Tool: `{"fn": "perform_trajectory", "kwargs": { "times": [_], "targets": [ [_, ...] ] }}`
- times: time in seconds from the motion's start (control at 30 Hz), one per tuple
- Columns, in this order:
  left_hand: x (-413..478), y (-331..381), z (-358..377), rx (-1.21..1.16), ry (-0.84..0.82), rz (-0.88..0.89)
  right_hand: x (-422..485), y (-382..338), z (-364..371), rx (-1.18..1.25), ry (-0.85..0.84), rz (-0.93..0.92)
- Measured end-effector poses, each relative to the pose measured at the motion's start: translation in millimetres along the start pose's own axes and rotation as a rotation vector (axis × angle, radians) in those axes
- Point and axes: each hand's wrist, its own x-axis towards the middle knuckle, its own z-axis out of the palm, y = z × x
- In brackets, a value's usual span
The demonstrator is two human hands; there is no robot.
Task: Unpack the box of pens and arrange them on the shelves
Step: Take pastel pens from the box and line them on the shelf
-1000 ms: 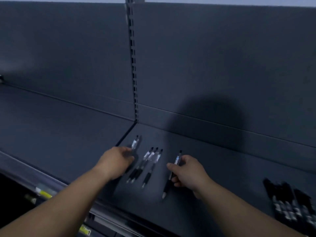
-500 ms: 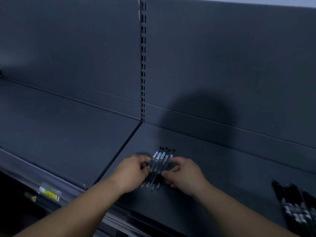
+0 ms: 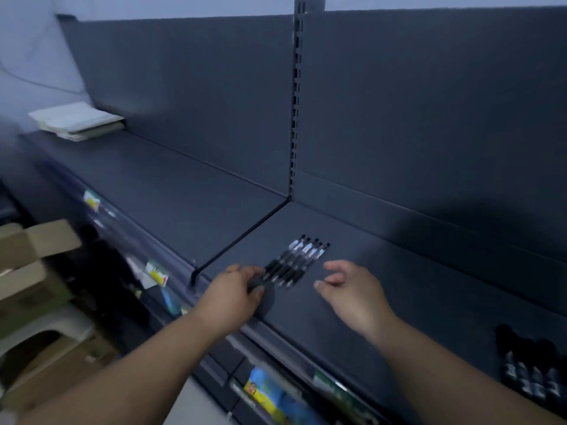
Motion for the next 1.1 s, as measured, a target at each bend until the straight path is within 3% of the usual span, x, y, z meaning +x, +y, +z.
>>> {"fn": "perform_trajectory", "kwargs": {
  "times": [0.13, 0.4, 0.77, 1.1],
  "targets": [
    [-50, -9, -5, 0.018, 0.152, -0.041, -20, -14, 11, -0.073, -0.036, -0.126],
    [-182, -104, -42, 0.125, 0.199, -0.369, -89, -58, 102, -0.381, -0.261, -0.462],
    [-354, -276, -109, 0.150, 0.242, -0.685, -176, -124, 299, -0.724, -0.536, -0.532],
    [-434, -400, -153, 0.098, 0.253, -0.895, -196, -186, 432, -0.672, -0.652, -0.458]
  ]
}}
